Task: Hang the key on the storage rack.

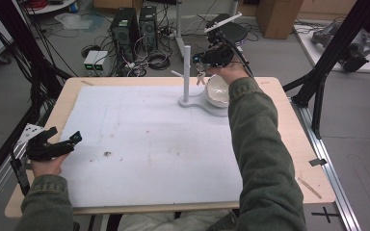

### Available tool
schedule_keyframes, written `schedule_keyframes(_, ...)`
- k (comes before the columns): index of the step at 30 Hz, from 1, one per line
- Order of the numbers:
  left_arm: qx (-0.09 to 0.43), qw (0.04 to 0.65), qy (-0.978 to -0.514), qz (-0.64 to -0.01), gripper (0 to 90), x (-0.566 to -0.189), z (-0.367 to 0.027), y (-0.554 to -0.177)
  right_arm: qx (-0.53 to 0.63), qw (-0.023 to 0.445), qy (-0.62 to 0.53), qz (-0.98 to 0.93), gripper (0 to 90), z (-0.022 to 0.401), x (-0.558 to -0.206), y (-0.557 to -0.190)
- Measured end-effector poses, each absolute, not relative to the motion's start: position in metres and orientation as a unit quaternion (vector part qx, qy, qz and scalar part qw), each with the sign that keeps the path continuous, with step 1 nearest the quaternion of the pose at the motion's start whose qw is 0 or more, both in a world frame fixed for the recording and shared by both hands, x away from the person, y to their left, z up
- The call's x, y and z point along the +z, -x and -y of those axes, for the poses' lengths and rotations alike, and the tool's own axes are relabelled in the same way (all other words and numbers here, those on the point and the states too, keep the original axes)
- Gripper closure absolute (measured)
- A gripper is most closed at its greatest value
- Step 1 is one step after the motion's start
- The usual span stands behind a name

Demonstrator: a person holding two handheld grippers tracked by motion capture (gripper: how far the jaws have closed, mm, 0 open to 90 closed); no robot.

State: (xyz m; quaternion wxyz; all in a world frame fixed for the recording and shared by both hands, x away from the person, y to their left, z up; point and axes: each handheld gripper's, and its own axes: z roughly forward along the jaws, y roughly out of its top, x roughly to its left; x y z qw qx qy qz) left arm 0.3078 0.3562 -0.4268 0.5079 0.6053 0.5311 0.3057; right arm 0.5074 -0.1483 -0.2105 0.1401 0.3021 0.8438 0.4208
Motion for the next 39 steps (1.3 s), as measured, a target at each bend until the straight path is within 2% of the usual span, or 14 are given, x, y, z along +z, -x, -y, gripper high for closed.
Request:
schedule_keyframes(10, 0.304, 0.509, -0.605, -0.531, 1.7, -0.428, -0.357, -0.309, 0.433, 0.134, -0.291, -0.843, 82.7, 0.128, -0.204, -0.516)
schedule_keyframes(19, 0.303, 0.508, -0.606, -0.533, 1.7, -0.429, -0.357, -0.311, 0.428, 0.117, -0.293, -0.847, 82.7, 0.120, -0.213, -0.527)
schedule_keyframes(39, 0.302, 0.506, -0.609, -0.532, 1.7, -0.429, -0.356, -0.311, 0.422, 0.132, -0.295, -0.847, 82.7, 0.120, -0.225, -0.546)
